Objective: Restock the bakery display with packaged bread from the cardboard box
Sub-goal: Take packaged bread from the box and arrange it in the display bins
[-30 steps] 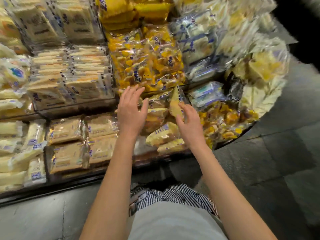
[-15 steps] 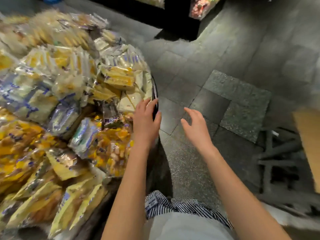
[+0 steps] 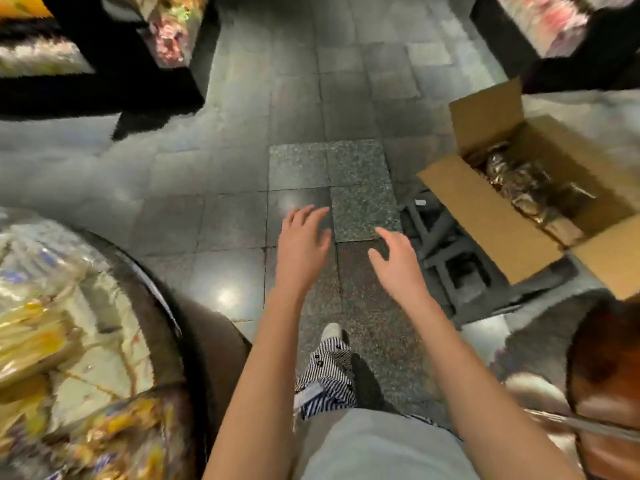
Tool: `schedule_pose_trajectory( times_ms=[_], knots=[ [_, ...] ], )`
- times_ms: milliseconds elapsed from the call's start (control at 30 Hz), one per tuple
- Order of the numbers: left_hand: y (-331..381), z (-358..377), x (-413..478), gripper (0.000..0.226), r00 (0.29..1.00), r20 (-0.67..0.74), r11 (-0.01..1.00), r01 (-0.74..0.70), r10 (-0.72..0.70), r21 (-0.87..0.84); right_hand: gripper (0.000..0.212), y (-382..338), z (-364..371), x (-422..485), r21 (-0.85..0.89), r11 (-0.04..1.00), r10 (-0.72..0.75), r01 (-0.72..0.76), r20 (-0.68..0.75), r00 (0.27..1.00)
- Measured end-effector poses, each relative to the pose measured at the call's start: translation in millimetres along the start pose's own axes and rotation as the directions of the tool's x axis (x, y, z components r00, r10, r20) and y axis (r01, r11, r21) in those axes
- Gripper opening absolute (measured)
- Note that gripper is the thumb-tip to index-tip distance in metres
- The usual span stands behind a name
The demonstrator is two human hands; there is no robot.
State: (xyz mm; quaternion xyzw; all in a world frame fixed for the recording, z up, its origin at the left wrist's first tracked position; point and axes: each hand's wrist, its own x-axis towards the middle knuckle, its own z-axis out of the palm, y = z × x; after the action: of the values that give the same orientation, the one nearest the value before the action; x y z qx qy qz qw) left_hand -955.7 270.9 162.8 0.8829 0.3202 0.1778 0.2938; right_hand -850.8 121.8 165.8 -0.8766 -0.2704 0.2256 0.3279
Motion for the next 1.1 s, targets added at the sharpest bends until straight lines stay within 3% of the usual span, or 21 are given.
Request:
schedule_pose_trajectory(
  times_ms=[233,400,700,833,1100],
  knots=[
    [28.3,52.3,143.9,0.042,0.984,0.151,0.996,-0.091,0.091,-0.011,0.049,19.5,-41.2,114.3,0.064,0.981,0.188,-0.184,-0.071,0.979],
    [61.8,90.9,218.0,0.042,0.936,0.302,0.984,-0.176,0.178,-0.033,0.05,45.7,-69.1,167.8,0.168,0.927,0.358,-0.336,-0.131,0.924],
    [134.9,195.8,286.7,0.042,0.744,0.597,0.94,-0.335,0.301,-0.057,0.053,137.0,-133.0,208.0,0.34,0.751,0.648,-0.566,-0.217,0.73],
    [171.0,243.9,319.6,0.042,0.689,0.661,0.933,-0.357,0.297,-0.048,0.053,181.2,-165.7,244.7,0.385,0.702,0.705,-0.6,-0.253,0.663],
    [256.3,342.2,398.0,0.042,0.674,0.71,0.958,-0.285,0.201,0.0,0.049,271.1,-251.8,338.8,0.384,0.665,0.737,-0.64,-0.201,0.645]
  ],
)
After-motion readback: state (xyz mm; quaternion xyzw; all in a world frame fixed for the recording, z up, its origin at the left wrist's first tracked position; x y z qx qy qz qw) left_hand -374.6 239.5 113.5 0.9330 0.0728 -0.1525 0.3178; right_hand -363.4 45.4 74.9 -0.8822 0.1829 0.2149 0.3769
